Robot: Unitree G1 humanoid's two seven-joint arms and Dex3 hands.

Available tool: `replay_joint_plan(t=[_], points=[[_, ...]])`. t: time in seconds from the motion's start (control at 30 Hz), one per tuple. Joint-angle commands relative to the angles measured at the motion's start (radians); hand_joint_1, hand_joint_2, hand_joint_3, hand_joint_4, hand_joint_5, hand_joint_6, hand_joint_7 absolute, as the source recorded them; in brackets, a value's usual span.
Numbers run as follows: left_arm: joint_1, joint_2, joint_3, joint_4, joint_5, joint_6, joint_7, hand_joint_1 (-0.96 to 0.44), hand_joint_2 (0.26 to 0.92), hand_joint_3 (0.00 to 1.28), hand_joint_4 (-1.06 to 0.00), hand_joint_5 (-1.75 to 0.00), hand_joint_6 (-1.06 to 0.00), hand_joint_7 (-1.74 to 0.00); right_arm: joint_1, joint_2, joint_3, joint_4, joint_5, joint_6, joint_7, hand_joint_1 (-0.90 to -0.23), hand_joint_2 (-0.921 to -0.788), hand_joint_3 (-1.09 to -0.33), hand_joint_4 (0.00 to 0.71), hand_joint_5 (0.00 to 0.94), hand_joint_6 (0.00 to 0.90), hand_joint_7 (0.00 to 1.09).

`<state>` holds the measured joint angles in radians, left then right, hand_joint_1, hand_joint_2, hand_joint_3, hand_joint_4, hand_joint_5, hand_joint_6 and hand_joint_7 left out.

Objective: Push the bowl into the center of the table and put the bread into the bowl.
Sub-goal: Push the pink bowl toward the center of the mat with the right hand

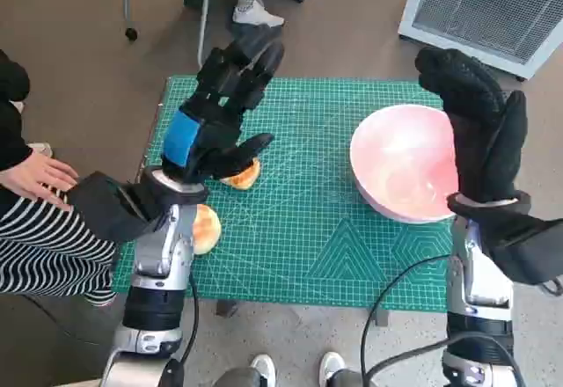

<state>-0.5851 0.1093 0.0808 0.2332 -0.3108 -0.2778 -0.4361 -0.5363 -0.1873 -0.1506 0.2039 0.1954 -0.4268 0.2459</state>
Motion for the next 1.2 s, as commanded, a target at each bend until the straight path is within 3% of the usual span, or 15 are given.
replay_joint_plan(t=[0.03,0.9,1.13,1.2], points=[[-0.018,0.001,0.003,0.01,0.006,-0.018,-0.006,-0.67,0.921,0.26,-0.12,-0.05,0.0,-0.53,0.006,0.0,0.002,0.008,0.008,0.016,0.008,-0.8,-0.921,-0.819,0.194,0.0,0.068,0.55],[-0.015,0.005,0.004,0.014,0.008,-0.018,-0.014,-0.66,0.921,0.26,-0.12,-0.05,0.0,-0.52,0.002,-0.008,-0.006,0.012,0.017,0.027,0.015,-0.815,-0.921,-0.799,0.195,0.001,0.082,0.55],[-0.011,0.007,0.006,0.009,0.007,-0.016,-0.013,-0.65,0.921,0.26,-0.12,-0.05,0.0,-0.52,0.007,-0.067,-0.066,0.061,0.038,0.003,0.043,-0.835,-0.921,-0.79,0.195,0.001,0.076,0.54],[-0.008,0.007,0.007,0.004,0.006,-0.013,-0.01,-0.65,0.921,0.26,-0.12,-0.05,0.0,-0.52,-0.002,-0.095,-0.096,0.115,0.027,-0.024,0.035,-0.835,-0.921,-0.788,0.196,0.001,0.068,0.54]])
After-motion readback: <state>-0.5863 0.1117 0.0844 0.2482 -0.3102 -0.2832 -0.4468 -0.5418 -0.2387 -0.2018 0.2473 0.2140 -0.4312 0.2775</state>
